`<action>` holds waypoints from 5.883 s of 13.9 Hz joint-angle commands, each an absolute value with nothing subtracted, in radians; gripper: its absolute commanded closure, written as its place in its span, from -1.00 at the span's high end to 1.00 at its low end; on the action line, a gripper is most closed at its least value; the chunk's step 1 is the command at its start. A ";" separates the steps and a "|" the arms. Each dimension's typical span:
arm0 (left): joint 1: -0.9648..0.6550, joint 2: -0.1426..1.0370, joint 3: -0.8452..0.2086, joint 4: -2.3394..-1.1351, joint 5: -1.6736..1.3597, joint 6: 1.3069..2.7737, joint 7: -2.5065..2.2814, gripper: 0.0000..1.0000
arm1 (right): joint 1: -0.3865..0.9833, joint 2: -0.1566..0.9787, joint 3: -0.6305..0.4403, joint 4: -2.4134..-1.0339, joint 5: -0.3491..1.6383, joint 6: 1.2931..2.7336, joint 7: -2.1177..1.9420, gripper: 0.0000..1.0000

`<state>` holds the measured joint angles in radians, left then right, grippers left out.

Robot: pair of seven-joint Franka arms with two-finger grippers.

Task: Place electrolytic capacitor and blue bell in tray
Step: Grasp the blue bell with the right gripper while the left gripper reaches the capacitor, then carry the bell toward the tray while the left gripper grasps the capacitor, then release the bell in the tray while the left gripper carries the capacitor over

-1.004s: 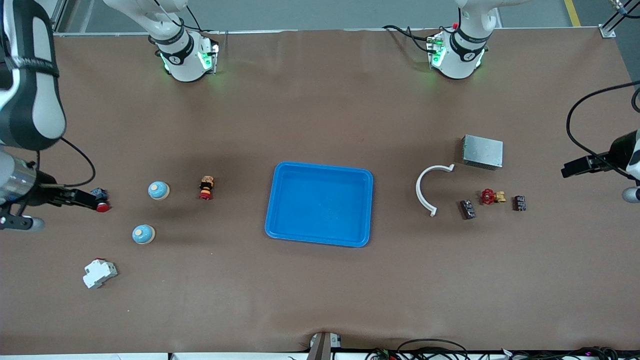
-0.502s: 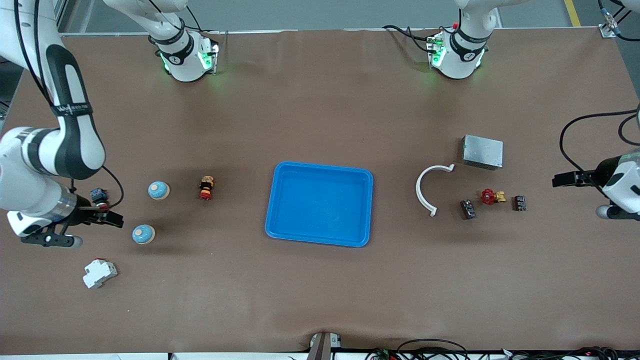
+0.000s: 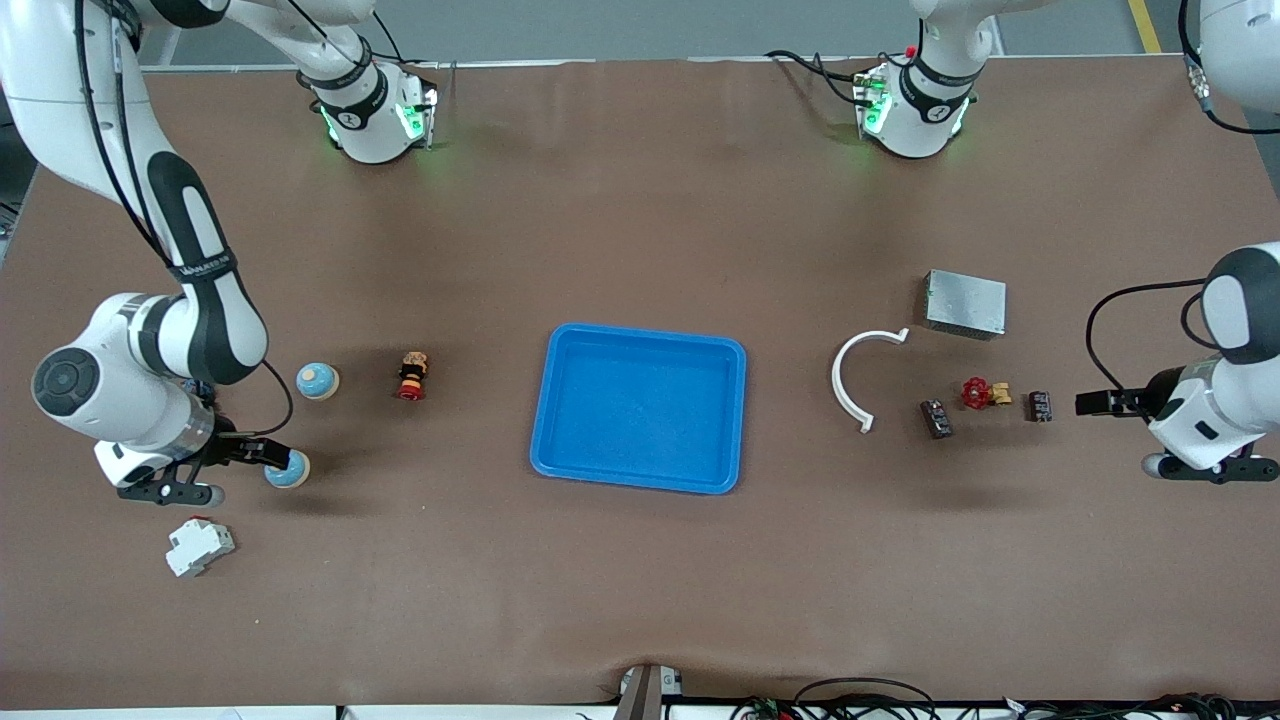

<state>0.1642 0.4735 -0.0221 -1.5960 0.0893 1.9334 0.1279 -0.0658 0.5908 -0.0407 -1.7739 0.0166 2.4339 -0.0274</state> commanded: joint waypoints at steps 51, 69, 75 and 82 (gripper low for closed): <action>0.232 0.660 -0.026 -1.735 0.097 2.102 0.101 -0.86 | 0.586 0.546 0.106 -1.776 -0.121 2.367 1.397 -1.00; 0.215 0.448 -0.147 -1.500 0.055 1.723 -0.086 -1.00 | 0.626 0.695 0.103 -1.683 -0.196 2.411 1.506 -1.00; 0.215 0.417 -0.365 -1.417 0.055 1.542 -0.394 -1.00 | 0.629 0.713 0.101 -1.678 -0.213 2.413 1.525 -1.00; 0.095 0.449 -0.514 -1.387 0.063 1.580 -0.754 -1.00 | 0.624 0.713 0.097 -1.643 -0.224 2.407 1.560 1.00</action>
